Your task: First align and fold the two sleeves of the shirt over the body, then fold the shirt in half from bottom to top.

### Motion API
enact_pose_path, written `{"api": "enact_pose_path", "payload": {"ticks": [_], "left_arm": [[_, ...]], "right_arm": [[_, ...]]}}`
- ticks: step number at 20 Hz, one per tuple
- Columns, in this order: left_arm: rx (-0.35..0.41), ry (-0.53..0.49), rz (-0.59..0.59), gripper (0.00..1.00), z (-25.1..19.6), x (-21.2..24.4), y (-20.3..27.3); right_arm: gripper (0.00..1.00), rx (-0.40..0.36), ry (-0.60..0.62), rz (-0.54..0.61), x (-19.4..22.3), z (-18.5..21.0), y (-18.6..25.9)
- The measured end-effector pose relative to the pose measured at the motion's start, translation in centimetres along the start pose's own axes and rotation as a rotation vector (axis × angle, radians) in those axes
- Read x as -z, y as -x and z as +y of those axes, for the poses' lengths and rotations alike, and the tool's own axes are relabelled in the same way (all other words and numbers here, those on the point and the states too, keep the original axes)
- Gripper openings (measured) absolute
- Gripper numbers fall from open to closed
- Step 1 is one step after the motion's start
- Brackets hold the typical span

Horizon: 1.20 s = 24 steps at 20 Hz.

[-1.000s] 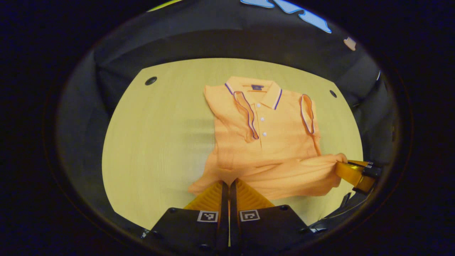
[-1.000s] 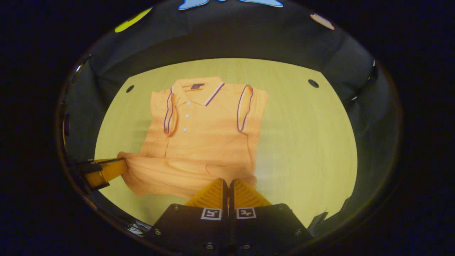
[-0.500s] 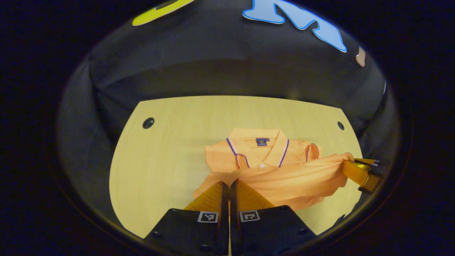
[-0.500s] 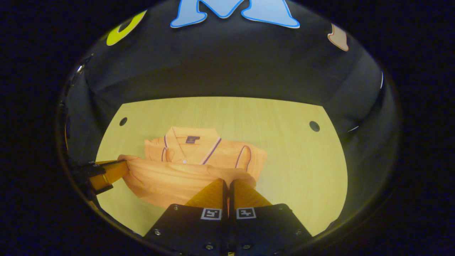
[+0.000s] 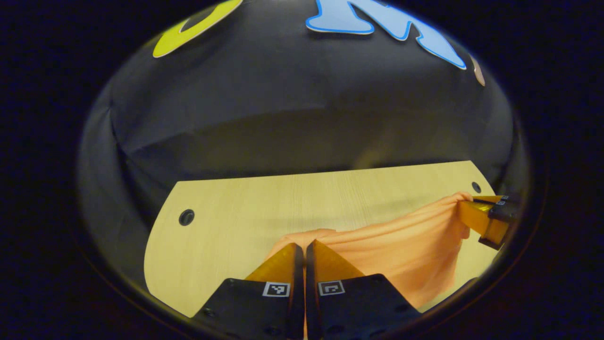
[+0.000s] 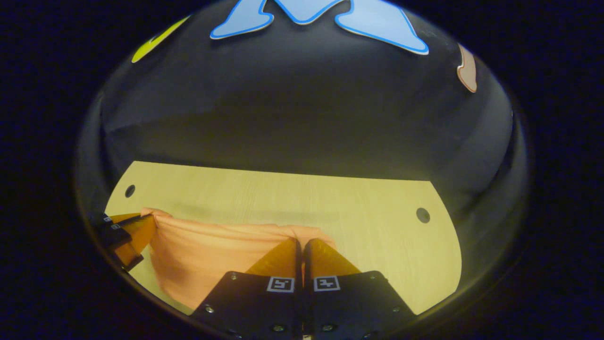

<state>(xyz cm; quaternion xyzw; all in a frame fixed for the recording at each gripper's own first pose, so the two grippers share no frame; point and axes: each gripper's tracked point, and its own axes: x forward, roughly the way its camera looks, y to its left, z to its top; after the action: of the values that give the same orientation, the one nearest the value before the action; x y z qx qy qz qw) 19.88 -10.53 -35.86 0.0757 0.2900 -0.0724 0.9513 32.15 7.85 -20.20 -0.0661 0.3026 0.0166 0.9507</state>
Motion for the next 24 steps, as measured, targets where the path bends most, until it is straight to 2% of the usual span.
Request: {"api": "enact_pose_path", "payload": {"ticks": [2,3,5,7,8,9,10,11,13,17,24], "left_arm": [[0.001,-0.019,-0.029,0.10,-0.3,-0.1,-2.6],[-0.001,-0.032,-0.023,0.07,-0.3,0.3,-3.6],[0.020,-0.017,0.020,0.07,-0.9,2.3,-5.4],[0.054,0.033,0.051,0.15,-0.7,3.7,-6.2],[0.038,0.043,0.058,0.29,-0.5,4.1,-6.0],[0.028,0.046,0.069,0.51,-0.3,4.7,-6.3],[0.021,0.053,0.078,0.73,0.1,5.1,-6.3],[0.021,0.067,0.087,0.95,0.2,5.1,-6.0],[0.022,0.091,0.085,0.96,0.5,4.9,-5.8],[0.012,0.093,0.049,0.94,0.1,3.0,-3.4],[0.033,0.130,-0.063,0.94,-0.3,-1.8,8.2]], "right_arm": [[0.01,0.026,0.042,-0.043,-0.3,0.3,-2.4],[0.01,0.031,0.059,-0.048,-0.1,0.6,-3.3],[0.01,0.025,0.073,-0.016,1.5,1.1,-5.1],[0.01,0.027,0.063,0.019,2.7,0.9,-6.6],[0.05,0.029,0.053,0.018,2.7,0.9,-6.7],[0.05,0.022,0.047,0.017,2.6,1.0,-6.5],[0.10,0.027,0.050,0.026,3.1,0.7,-6.6],[0.40,0.020,0.059,0.029,3.4,0.3,-6.2],[1.00,0.007,0.064,0.007,2.9,-0.4,-5.3],[0.97,0.007,0.053,-0.041,1.5,-0.9,-2.2],[0.96,-0.018,0.009,-0.152,-1.7,-2.2,7.6]]}}
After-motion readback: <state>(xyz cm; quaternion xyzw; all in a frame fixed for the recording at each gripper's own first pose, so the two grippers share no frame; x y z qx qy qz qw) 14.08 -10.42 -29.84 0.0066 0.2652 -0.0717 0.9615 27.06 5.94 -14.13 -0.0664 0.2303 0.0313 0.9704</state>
